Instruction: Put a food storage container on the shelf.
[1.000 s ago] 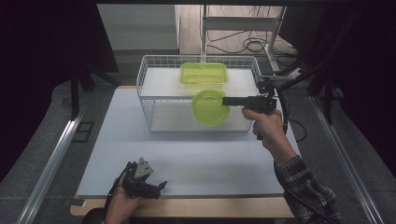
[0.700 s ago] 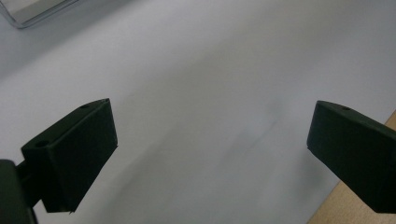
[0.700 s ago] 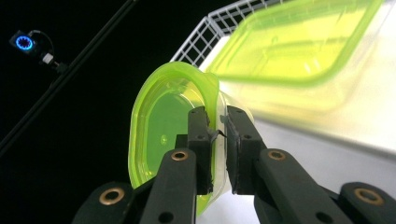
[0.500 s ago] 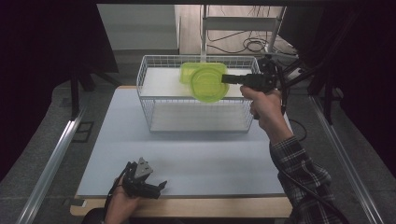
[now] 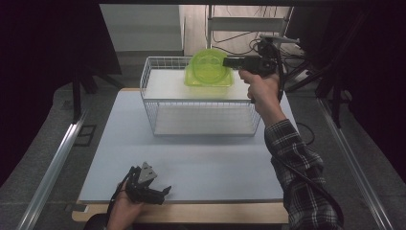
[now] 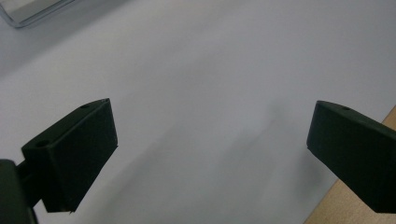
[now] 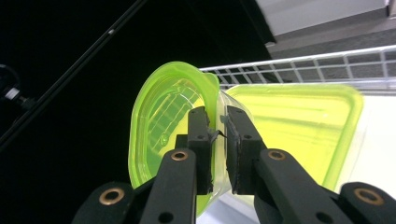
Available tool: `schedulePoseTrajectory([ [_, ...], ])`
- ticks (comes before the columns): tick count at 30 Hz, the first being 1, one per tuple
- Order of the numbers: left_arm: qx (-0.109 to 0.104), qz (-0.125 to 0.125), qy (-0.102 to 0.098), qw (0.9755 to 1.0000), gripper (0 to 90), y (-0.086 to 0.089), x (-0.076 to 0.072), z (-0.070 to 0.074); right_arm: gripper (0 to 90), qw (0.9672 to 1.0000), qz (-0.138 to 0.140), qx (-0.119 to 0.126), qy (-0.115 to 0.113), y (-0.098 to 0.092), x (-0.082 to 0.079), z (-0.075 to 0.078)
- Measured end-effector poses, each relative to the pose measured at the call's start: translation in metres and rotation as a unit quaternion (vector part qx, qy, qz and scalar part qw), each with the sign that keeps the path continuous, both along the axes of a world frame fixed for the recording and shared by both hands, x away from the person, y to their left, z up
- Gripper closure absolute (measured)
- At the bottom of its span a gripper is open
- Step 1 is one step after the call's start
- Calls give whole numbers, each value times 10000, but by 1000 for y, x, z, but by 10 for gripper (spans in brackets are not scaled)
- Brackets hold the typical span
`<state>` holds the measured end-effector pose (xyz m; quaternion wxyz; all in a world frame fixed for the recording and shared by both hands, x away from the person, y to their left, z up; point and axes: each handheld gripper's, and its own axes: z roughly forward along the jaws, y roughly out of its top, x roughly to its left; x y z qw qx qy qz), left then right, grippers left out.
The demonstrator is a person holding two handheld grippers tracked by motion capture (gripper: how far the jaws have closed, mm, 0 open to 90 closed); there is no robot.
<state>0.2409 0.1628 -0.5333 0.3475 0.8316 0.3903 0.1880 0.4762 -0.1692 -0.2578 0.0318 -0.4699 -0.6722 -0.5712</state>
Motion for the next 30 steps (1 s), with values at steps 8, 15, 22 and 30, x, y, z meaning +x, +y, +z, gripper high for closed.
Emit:
schedulePoseTrajectory([
  [8, 20, -39, 11, 10000, 15, -1, 0, 0, 807, 9997, -238, -91, 64, 4, 14, -3],
  [15, 48, -65, 17, 10000, 15, -1, 0, -1, 799, 9991, -337, -213, 118, 11, 19, -7],
  [22, 85, -101, 28, 9999, 14, -2, 0, -1, 781, 9968, -565, -571, 37, 17, 22, -4],
  [30, 108, -127, 26, 9999, 14, -3, 0, -1, 757, 9937, -769, -819, -31, 24, 25, -3],
])
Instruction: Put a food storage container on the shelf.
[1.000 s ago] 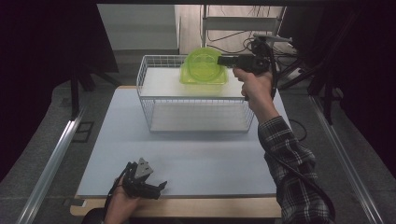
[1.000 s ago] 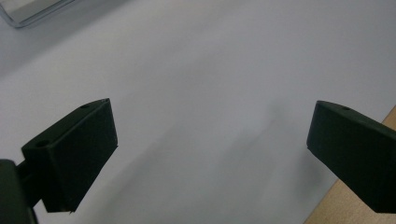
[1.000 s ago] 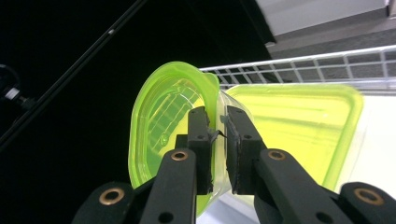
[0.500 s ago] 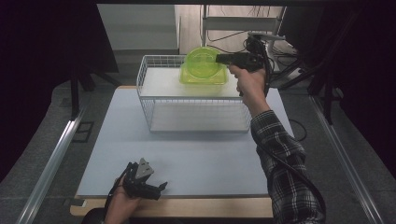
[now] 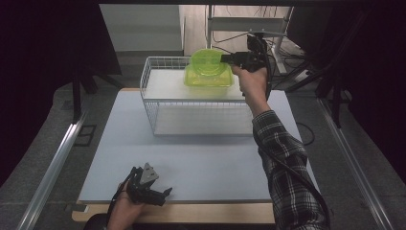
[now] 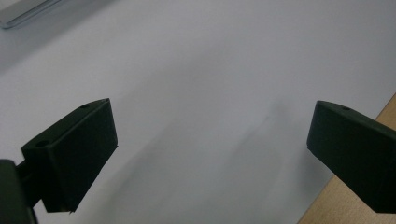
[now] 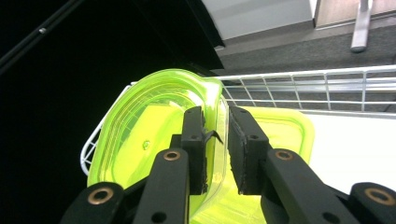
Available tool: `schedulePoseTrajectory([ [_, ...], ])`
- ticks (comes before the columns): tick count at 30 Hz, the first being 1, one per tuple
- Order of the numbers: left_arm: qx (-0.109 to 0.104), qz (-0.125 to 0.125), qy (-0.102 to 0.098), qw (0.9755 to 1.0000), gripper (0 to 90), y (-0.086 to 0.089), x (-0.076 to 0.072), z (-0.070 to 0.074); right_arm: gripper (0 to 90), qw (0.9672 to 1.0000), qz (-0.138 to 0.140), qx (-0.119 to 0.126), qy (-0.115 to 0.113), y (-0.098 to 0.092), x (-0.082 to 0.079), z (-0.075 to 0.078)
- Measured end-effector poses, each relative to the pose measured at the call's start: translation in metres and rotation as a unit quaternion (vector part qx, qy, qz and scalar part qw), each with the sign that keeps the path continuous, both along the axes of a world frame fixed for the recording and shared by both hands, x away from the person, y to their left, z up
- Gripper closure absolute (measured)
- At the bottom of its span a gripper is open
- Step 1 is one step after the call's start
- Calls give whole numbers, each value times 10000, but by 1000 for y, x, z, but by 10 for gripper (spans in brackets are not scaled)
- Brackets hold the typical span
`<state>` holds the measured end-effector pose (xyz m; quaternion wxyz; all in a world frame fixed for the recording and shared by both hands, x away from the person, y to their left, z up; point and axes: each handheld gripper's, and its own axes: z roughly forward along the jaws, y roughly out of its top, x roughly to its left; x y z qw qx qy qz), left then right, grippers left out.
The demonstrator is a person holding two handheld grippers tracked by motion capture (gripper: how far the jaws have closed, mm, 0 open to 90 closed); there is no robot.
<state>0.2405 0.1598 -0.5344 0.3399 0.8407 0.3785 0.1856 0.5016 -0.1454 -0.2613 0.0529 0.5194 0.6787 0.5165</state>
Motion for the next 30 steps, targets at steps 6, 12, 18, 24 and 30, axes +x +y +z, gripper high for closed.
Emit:
schedulePoseTrajectory([
  [6, -6, -8, -4, 10000, 14, -1, 0, 0, 714, 10000, -50, -72, -17, 2, 2, -2],
  [12, 4, -16, 1, 10000, 14, -1, 0, 0, 630, 10000, -35, 59, 20, 0, 4, -4],
  [18, 7, -14, 2, 10000, 14, -1, 0, 0, 500, 9999, 89, 111, 1, -2, 2, -2],
  [24, 9, -14, 5, 10000, 14, -1, 0, 0, 383, 9994, 323, 80, -54, -5, -1, 0],
  [30, 18, -10, 6, 10000, 14, -2, 0, -1, 295, 9986, 523, 4, -84, -6, -8, -1],
])
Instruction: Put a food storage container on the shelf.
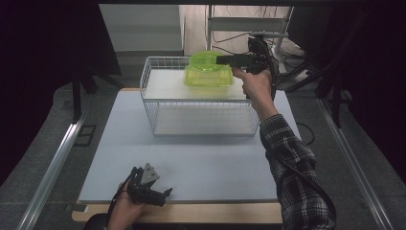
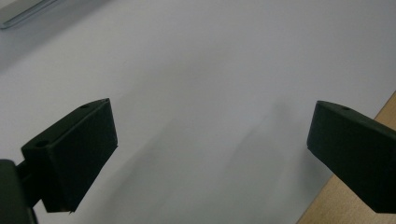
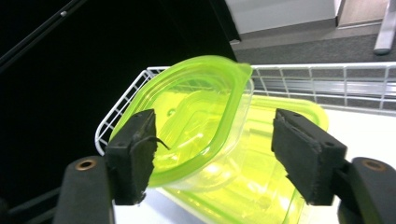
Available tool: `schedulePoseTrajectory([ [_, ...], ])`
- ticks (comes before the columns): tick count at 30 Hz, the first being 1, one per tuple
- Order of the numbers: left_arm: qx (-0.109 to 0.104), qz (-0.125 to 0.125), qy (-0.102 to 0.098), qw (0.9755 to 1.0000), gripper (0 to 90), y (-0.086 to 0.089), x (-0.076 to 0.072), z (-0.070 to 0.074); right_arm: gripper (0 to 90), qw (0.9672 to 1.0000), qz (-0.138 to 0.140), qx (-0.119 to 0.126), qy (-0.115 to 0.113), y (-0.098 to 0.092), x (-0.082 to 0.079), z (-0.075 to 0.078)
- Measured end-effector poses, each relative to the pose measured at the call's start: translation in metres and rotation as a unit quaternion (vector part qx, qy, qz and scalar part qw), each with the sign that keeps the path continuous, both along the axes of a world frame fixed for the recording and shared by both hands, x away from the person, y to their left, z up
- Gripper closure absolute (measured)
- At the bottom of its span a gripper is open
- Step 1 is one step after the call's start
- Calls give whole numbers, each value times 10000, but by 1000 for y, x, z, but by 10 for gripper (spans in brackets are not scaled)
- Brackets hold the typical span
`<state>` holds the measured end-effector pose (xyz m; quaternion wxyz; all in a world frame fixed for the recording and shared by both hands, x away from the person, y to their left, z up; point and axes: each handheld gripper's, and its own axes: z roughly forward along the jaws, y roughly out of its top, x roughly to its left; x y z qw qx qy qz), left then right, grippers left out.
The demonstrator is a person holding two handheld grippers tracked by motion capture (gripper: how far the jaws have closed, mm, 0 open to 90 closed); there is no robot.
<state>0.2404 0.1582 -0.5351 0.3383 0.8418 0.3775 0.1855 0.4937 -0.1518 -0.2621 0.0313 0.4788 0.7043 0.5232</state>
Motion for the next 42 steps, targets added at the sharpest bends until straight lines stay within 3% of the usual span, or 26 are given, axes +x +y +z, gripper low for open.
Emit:
schedulePoseTrajectory([
  [10, -9, 1, 5, 10000, 14, 0, 0, 0, 228, 9997, 214, -70, -90, -1, -11, -2],
  [18, -257, -70, 22, 9996, 15, 1, -1, 3, 196, 9991, 387, -126, -120, -1, -20, -5],
  [42, -201, 3, 54, 9998, 16, 2, 0, 2, 88, 9947, 683, -596, -479, -17, -45, -35],
])
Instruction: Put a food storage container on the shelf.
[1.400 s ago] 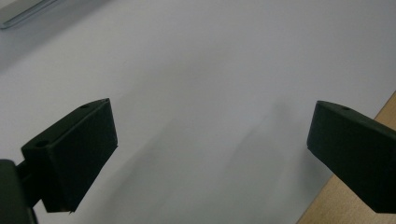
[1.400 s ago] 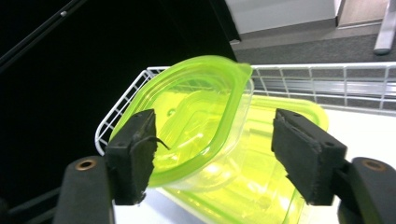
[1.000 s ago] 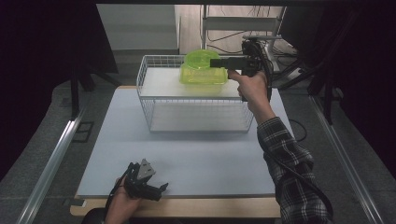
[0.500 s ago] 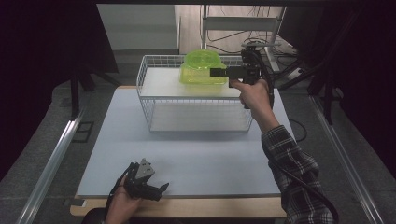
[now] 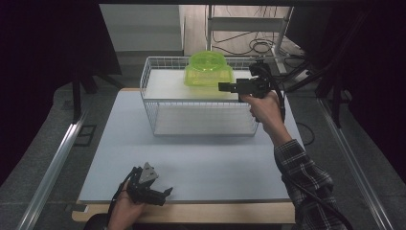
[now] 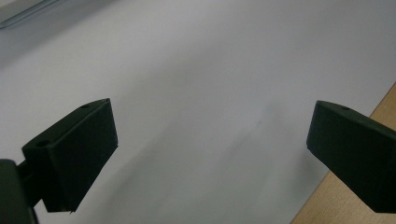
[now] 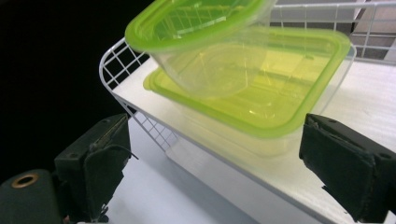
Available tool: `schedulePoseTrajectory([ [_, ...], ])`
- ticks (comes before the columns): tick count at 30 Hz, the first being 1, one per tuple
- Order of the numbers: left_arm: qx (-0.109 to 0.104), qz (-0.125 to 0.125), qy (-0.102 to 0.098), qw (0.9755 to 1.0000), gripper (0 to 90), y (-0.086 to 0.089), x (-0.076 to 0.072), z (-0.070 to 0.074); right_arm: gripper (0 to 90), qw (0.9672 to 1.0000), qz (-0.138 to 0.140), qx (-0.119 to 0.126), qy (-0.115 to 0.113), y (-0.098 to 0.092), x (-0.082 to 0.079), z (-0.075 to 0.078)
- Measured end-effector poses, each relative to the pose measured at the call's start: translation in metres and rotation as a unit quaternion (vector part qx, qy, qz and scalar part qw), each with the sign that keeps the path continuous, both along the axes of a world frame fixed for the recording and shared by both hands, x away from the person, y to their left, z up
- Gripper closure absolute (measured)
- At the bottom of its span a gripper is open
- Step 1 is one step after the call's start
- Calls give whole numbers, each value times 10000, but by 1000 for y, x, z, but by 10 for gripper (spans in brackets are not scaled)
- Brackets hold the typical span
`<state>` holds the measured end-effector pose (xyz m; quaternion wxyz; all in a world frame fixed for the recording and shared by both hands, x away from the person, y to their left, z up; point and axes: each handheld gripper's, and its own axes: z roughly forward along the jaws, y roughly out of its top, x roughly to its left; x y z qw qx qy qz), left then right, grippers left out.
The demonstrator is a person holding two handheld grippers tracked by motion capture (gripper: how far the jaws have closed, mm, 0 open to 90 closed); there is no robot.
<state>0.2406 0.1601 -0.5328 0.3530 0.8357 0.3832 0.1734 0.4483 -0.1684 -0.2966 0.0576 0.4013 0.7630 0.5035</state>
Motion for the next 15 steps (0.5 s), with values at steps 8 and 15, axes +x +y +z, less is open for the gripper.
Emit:
schedulePoseTrajectory([
  [8, 20, 6, -3, 10000, 16, 0, 0, 0, 80, 9998, 101, -135, -82, -3, -10, -8],
  [15, 37, 6, 2, 10000, 16, 0, 0, 0, 81, 9994, 144, -270, -187, -4, -20, -16],
])
